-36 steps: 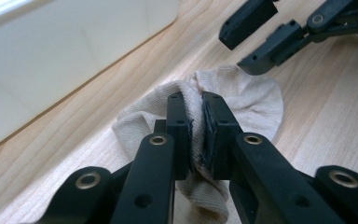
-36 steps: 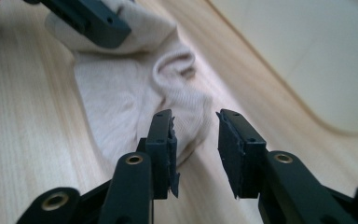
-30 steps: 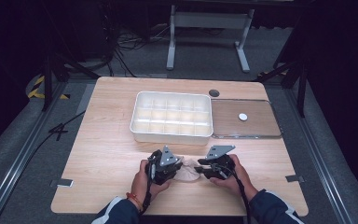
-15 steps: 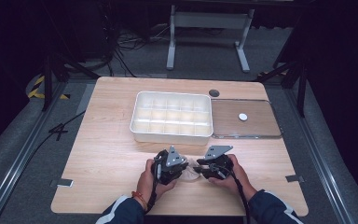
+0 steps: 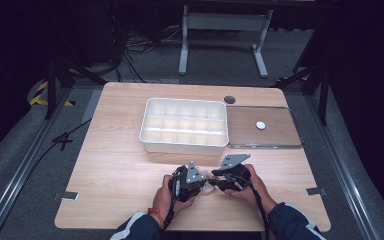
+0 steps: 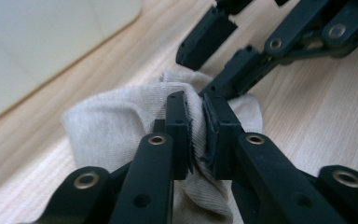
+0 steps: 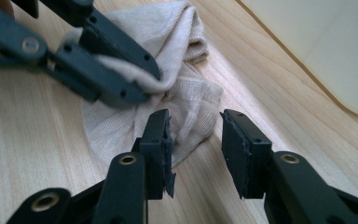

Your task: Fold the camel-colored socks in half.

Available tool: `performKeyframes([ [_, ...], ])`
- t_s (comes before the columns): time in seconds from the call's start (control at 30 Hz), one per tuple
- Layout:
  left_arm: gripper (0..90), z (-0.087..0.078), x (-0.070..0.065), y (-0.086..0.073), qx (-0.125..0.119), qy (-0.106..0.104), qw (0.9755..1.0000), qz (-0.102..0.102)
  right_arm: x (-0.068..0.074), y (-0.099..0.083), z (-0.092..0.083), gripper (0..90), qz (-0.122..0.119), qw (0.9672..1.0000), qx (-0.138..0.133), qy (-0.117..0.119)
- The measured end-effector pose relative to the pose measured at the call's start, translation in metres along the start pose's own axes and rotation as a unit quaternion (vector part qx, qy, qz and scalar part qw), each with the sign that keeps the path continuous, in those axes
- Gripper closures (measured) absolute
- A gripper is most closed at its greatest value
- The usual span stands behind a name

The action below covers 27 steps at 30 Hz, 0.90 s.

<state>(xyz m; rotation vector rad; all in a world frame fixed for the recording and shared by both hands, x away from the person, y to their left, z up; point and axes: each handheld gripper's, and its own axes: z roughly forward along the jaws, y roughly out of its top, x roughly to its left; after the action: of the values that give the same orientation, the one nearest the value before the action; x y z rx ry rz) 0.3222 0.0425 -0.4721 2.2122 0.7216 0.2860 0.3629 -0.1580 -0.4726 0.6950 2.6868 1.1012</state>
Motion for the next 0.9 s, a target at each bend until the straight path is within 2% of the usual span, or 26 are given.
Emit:
performKeyframes([
  [0.2, 56.1, -0.01, -0.001, 0.005, 0.003, -0.03, 0.9995, 0.006, -0.003, -0.001, 0.0, 60.9, 0.011, 0.9999, -0.001, 0.009],
  [0.23, 56.2, -0.016, -0.002, 0.006, -0.003, -0.038, 0.9993, 0.002, -0.004, -0.002, 0.0, 60.4, 0.011, 0.9999, -0.003, 0.011],
  [0.33, 54.4, -0.035, -0.004, 0.013, -0.027, -0.055, 0.9981, 0.012, -0.004, -0.002, 0.0, 60.2, 0.011, 0.9999, -0.003, 0.012],
  [0.4, 58.9, -0.049, -0.003, 0.017, -0.046, -0.061, 0.997, 0.012, -0.004, -0.002, 0.0, 60.1, 0.008, 0.9999, -0.001, 0.01],
  [0.47, 70.6, -0.06, 0.001, 0.018, -0.052, -0.063, 0.9966, 0.009, -0.003, -0.001, 0.0, 60.1, 0.006, 0.9999, -0.001, 0.009],
  [0.57, 82.5, -0.062, 0.007, 0.013, -0.026, -0.048, 0.9983, 0.018, -0.003, -0.001, 0.0, 60.2, 0.005, 0.9999, -0.002, 0.009],
  [0.63, 88.0, -0.058, 0.011, 0.006, -0.015, -0.045, 0.9988, 0.011, -0.003, -0.001, 0.0, 60.5, 0.002, 0.9999, -0.001, 0.01],
  [0.67, 89.3, -0.057, 0.012, 0.004, -0.008, -0.044, 0.9989, 0.014, -0.002, -0.001, 0.0, 60.6, 0.002, 1.0, 0.0, 0.01],
  [0.73, 89.5, -0.051, 0.015, 0.0, 0.0, -0.048, 0.9988, 0.007, -0.002, -0.001, 0.0, 61.1, -0.001, 1.0, 0.001, 0.007],
  [0.9, 89.2, -0.035, 0.015, -0.006, 0.021, -0.049, 0.9985, 0.014, -0.001, 0.0, 0.0, 61.1, -0.004, 1.0, 0.0, 0.007],
])
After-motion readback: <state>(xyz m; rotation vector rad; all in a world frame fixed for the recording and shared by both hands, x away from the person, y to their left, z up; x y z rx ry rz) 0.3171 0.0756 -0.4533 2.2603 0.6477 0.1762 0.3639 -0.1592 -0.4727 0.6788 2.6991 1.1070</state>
